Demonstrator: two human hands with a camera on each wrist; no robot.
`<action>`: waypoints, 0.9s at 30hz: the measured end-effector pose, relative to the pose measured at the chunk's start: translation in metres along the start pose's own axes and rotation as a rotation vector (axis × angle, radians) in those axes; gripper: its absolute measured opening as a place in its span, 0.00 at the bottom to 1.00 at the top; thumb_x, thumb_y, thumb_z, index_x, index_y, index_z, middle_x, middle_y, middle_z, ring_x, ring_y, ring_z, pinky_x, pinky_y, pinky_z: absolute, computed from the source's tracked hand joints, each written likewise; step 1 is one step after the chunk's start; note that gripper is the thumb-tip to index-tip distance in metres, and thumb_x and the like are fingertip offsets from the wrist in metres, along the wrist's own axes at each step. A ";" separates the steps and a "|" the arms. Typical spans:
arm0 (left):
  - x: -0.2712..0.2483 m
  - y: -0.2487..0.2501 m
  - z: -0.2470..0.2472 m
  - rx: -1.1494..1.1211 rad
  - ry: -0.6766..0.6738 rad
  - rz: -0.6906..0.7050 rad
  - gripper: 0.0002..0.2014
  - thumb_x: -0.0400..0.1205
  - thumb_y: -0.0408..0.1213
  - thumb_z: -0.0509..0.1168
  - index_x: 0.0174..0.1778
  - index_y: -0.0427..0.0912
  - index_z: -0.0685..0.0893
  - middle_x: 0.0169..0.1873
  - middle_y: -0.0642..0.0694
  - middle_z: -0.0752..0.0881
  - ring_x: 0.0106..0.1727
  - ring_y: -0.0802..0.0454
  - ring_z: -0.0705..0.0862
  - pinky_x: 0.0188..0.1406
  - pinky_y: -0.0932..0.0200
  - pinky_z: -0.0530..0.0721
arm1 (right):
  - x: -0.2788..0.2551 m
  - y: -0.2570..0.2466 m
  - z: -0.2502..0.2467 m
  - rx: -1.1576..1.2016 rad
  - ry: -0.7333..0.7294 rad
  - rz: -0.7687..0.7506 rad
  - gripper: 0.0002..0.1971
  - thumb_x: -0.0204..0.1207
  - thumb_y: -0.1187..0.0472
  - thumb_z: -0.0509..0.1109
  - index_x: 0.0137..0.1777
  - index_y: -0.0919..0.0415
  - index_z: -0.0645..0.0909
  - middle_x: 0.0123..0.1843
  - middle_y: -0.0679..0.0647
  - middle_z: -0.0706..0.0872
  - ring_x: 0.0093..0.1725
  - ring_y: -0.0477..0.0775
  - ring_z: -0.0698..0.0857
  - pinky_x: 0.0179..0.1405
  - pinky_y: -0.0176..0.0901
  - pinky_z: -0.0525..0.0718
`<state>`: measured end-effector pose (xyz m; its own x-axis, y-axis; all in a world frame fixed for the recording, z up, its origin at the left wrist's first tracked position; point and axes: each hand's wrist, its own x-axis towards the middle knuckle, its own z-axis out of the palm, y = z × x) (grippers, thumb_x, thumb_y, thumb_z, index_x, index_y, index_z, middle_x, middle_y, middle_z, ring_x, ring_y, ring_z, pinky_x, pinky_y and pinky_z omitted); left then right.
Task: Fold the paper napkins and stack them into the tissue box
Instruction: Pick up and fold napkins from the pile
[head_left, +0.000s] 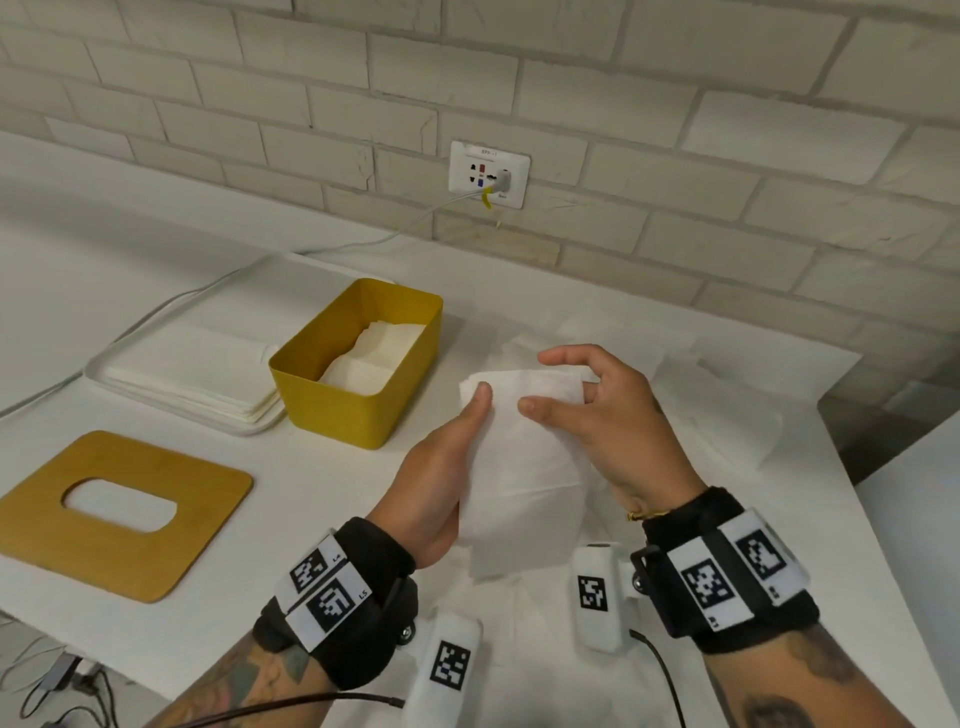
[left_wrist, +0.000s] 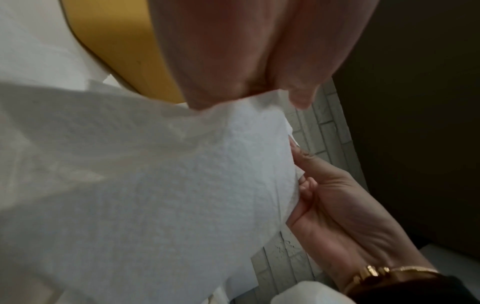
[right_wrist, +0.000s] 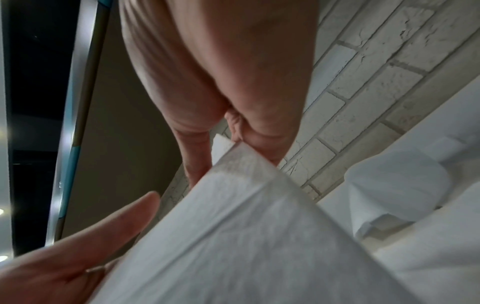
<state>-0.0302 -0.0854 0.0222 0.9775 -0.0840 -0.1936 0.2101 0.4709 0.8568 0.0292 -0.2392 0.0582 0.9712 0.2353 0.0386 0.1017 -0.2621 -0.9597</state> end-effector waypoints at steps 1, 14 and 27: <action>0.000 0.000 0.000 0.027 -0.006 0.002 0.23 0.91 0.52 0.55 0.73 0.41 0.83 0.64 0.39 0.90 0.67 0.41 0.89 0.71 0.41 0.82 | 0.000 0.001 0.001 0.010 0.001 0.007 0.23 0.63 0.50 0.86 0.58 0.38 0.84 0.49 0.55 0.94 0.50 0.57 0.93 0.58 0.65 0.89; 0.003 0.030 -0.022 -0.075 0.168 0.178 0.18 0.91 0.50 0.57 0.64 0.45 0.87 0.56 0.43 0.93 0.57 0.45 0.92 0.55 0.47 0.89 | -0.069 0.058 0.020 0.153 -0.321 0.316 0.29 0.71 0.64 0.84 0.69 0.52 0.77 0.49 0.64 0.93 0.43 0.59 0.92 0.49 0.53 0.92; 0.000 0.027 -0.019 0.177 0.245 0.276 0.16 0.90 0.50 0.59 0.64 0.48 0.86 0.55 0.48 0.94 0.57 0.48 0.92 0.53 0.49 0.88 | -0.051 0.052 0.030 0.280 -0.407 0.303 0.13 0.81 0.67 0.74 0.65 0.62 0.86 0.60 0.57 0.93 0.58 0.57 0.92 0.61 0.53 0.90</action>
<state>-0.0251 -0.0562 0.0362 0.9686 0.2460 -0.0350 -0.0381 0.2866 0.9573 -0.0219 -0.2370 -0.0017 0.7814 0.5438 -0.3060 -0.2824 -0.1290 -0.9506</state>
